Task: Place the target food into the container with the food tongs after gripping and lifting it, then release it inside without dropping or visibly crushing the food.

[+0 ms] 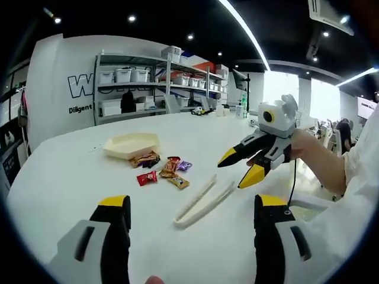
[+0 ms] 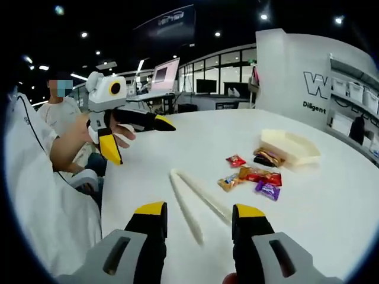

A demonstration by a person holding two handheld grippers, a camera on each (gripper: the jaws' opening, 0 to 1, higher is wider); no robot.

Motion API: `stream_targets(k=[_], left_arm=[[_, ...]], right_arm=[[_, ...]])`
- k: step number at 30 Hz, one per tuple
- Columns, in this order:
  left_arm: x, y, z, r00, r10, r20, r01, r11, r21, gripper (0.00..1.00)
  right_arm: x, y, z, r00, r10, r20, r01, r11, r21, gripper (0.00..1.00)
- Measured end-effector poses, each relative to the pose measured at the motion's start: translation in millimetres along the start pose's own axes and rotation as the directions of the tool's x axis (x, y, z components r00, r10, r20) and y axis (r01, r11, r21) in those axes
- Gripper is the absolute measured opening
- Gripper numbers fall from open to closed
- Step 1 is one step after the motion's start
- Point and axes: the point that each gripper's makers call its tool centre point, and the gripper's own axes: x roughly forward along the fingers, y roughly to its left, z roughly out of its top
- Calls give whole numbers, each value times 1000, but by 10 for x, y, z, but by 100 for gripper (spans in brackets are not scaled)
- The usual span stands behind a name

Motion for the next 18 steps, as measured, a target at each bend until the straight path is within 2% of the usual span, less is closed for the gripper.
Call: stream_targets(k=[2, 18], left_arm=[[4, -2, -4, 1000, -2, 2, 2, 1000, -5, 84], [27, 12, -56, 1000, -4, -6, 3, 1000, -19, 83]], right_arm=[[46, 40, -57, 999, 39, -21, -40, 999, -26, 32], [198, 53, -163, 989, 145, -17, -146, 987, -64, 14]])
